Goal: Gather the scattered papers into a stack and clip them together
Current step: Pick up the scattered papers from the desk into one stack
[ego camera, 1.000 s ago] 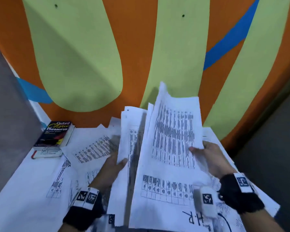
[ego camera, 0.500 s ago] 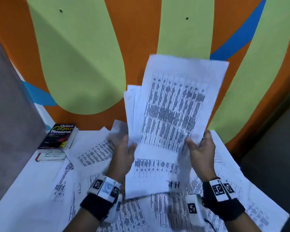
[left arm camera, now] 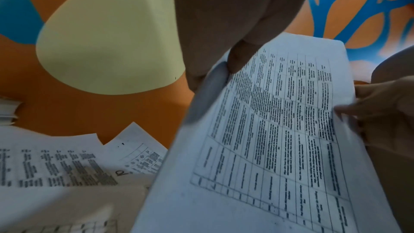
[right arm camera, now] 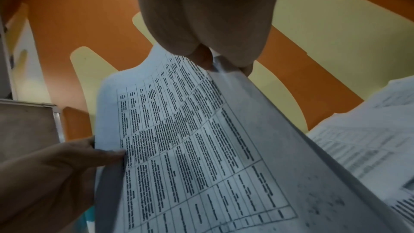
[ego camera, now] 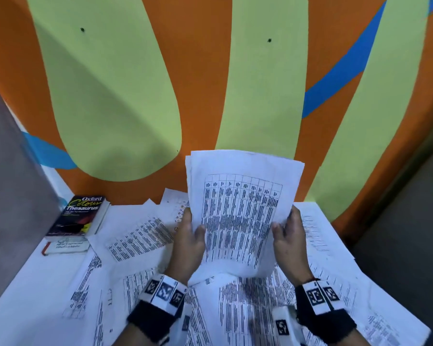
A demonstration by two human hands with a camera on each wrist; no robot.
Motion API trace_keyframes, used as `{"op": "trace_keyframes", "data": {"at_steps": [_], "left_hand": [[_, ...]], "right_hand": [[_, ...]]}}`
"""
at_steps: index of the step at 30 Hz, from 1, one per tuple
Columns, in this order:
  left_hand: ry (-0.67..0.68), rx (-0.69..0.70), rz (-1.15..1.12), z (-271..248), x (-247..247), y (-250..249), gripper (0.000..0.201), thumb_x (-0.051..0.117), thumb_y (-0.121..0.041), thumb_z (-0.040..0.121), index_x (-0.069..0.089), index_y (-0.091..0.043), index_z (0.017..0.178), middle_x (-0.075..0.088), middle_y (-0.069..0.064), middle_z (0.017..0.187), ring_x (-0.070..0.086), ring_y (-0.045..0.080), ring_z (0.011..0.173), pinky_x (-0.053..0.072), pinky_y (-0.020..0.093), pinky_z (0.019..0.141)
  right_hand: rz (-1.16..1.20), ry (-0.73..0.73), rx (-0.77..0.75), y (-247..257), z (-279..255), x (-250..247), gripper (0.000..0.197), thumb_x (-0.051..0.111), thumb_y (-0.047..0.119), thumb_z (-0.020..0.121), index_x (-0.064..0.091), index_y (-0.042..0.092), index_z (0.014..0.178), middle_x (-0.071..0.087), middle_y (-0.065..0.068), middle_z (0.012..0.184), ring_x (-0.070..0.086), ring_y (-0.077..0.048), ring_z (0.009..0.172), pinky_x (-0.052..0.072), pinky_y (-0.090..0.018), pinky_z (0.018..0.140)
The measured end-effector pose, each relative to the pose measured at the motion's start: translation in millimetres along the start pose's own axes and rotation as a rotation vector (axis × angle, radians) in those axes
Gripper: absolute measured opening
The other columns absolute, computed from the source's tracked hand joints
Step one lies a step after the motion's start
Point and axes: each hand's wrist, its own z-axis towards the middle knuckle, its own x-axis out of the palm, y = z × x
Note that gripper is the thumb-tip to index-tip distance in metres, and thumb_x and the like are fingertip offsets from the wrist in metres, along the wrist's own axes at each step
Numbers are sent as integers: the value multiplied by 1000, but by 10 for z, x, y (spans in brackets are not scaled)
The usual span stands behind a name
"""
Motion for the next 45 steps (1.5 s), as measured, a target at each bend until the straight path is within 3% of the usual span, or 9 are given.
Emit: {"op": "trace_keyframes", "data": {"at_steps": [4,8,15,19,23,27,35,41,45], "left_hand": [[-41,-6,-107,53,-52,-28,39,54,-1,93,38,-21,123,59,-12,102,58,-18,81,44,2,67],[-47,-91,-76,43,-70,14,63,62,-14,91,26,-19,143,48,-9,136,46,-3,122,37,12,101],[-80,-42,-149,54,-84,33,18,68,-9,86,61,-20,98,67,-10,82,61,-11,64,44,4,54],[20,-86,-212,-20,-122,60,21,75,-15,79,61,-28,88,71,-18,75,64,-10,71,45,6,64],[-34,-130,-98,-60,-108,160,18,67,-30,86,59,-23,72,58,-7,54,54,6,47,45,22,55],[-216,-136,-49,64,-415,183,33,65,-28,88,55,-12,62,39,-8,34,34,5,29,30,20,34],[-680,-28,112,192,-1304,231,30,65,-18,89,65,12,84,59,14,70,54,23,68,36,33,61],[-773,-181,121,3,-1546,421,38,62,-23,92,63,16,94,65,22,86,55,20,79,35,28,67],[-878,-137,123,-58,-1798,511,38,63,-27,91,66,8,104,70,21,99,65,28,93,46,36,76]], "right_hand": [[84,-50,-81,155,51,-19,42,55,0,93,44,23,127,60,18,108,57,3,96,45,-12,82],[37,-24,-25,77,49,-6,37,59,5,92,46,12,126,45,-5,77,44,-7,66,41,-23,64],[38,-70,5,43,44,49,7,52,20,96,51,23,89,59,-4,77,56,-24,74,44,-37,68],[52,104,75,145,-64,49,28,55,10,95,44,21,118,52,5,82,57,8,75,50,-25,75],[-188,211,259,-102,-146,170,42,57,12,94,38,12,132,56,-11,95,57,-17,86,43,-23,67],[-362,234,347,-195,-249,403,63,63,16,89,32,8,143,45,-15,131,49,-29,119,46,-36,94],[-837,867,337,-70,-878,1321,96,65,67,70,29,9,136,38,-17,133,41,-33,122,45,-43,98],[-931,855,282,-191,-1077,1652,110,75,41,75,2,6,149,30,-26,142,42,-38,123,45,-46,98],[-832,788,182,-232,-964,1513,69,48,28,96,12,-1,147,58,-17,122,61,-29,107,51,-35,88]]}}
